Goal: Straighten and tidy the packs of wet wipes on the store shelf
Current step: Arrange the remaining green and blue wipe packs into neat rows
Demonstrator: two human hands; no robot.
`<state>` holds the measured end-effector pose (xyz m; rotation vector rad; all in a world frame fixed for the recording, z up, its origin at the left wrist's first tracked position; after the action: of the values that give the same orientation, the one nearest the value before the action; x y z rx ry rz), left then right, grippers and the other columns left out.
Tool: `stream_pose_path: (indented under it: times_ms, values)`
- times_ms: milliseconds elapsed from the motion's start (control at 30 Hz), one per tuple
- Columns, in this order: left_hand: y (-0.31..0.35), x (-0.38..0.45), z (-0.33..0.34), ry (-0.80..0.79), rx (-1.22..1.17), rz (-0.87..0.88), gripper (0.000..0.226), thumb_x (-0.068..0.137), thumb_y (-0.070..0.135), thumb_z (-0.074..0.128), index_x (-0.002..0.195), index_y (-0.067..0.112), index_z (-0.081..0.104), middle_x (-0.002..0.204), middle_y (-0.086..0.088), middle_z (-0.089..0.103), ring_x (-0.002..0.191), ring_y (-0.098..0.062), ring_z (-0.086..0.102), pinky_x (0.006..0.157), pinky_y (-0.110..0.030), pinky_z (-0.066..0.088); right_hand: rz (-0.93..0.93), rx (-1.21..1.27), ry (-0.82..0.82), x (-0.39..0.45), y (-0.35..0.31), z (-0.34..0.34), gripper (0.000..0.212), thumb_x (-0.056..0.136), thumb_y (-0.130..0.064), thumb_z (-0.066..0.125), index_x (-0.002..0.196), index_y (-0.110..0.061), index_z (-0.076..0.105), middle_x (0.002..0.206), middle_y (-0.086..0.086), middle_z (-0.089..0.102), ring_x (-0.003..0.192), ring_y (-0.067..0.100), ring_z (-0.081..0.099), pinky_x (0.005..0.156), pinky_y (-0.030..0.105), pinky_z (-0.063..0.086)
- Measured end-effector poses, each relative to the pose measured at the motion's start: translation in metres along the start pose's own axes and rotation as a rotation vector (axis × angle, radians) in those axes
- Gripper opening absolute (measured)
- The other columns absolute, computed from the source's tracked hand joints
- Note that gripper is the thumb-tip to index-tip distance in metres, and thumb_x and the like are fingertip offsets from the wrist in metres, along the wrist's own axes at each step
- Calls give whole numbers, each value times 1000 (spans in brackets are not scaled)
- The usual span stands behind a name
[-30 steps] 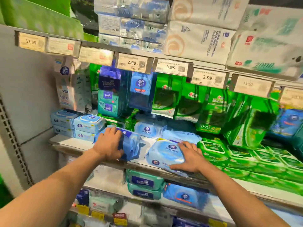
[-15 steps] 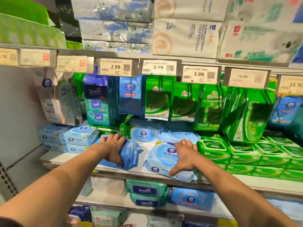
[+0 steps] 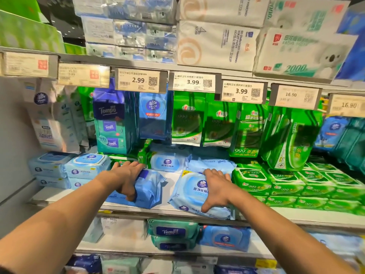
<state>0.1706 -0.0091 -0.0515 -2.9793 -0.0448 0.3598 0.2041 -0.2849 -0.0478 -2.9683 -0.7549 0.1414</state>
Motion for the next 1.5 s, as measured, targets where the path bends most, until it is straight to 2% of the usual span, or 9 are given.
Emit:
stream_pose_path:
  times_ms: [100,267,400,567,767,1000,1167,1367,1500]
  values:
    - [1,-5,-3,54,39,11,125,49,55,83,149,21,17,149,0,25,138,-25,23,115,-52,20,-84,-107,83,-7,-14,-1,123,44,-56,84,143,-16,22,123,5,36,115,27,34,102,40,30]
    - [-6,-23,-5,187,59,72,126,46,65,80,146,20,19,146,0,26,134,-24,27,111,-49,27,-194,-222,284,-7,-53,-4,115,49,-53,84,141,-17,26,120,4,34,109,27,33,97,40,34]
    - [-8,-39,-5,291,91,75,117,49,63,76,144,20,22,139,0,30,128,-23,31,106,-46,31,-208,-281,417,3,-75,-7,110,53,-43,83,144,-14,28,124,9,38,108,29,36,96,41,36]
    - [-26,-66,4,397,52,43,107,41,59,70,134,22,31,125,2,37,116,-22,38,98,-41,33,-144,-268,541,21,-93,-24,106,42,-40,87,133,-10,42,114,12,46,97,32,44,85,43,40]
    - [-31,-79,11,481,28,34,106,45,55,71,136,20,30,127,1,38,115,-23,39,98,-42,35,-144,-314,497,49,-112,-18,104,42,-29,87,134,-6,45,114,15,49,97,33,46,88,43,39]
    - [-33,-80,17,516,0,42,101,46,55,72,132,19,35,123,0,42,111,-25,42,96,-43,36,-128,-264,427,66,-130,7,99,53,-38,86,135,-11,37,117,11,43,103,31,42,91,41,36]
    - [-34,-78,21,515,9,40,106,43,58,73,133,20,31,127,-1,43,111,-25,42,94,-43,37,-60,-274,471,76,-112,19,101,38,-37,89,125,-12,43,107,11,48,94,30,44,85,42,43]
    - [-35,-77,22,506,-19,42,113,41,59,76,136,20,28,129,0,39,115,-25,40,98,-44,35,-83,-339,489,91,-110,23,109,32,-36,92,124,-10,38,110,15,52,96,32,42,82,42,43]
    - [-37,-76,24,514,-23,42,112,41,61,72,136,20,29,129,0,39,115,-25,40,98,-44,35,-53,-350,463,109,-103,29,117,27,-34,94,126,-13,36,119,16,39,103,34,39,87,45,38]
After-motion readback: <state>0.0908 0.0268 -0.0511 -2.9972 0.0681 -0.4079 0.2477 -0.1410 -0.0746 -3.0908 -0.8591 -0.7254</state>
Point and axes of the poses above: each hand's wrist, its own x-axis towards the middle knuckle, its own z-axis out of the palm, y = z × x, the point moved 7 cm from there along x, towards the middle knuckle
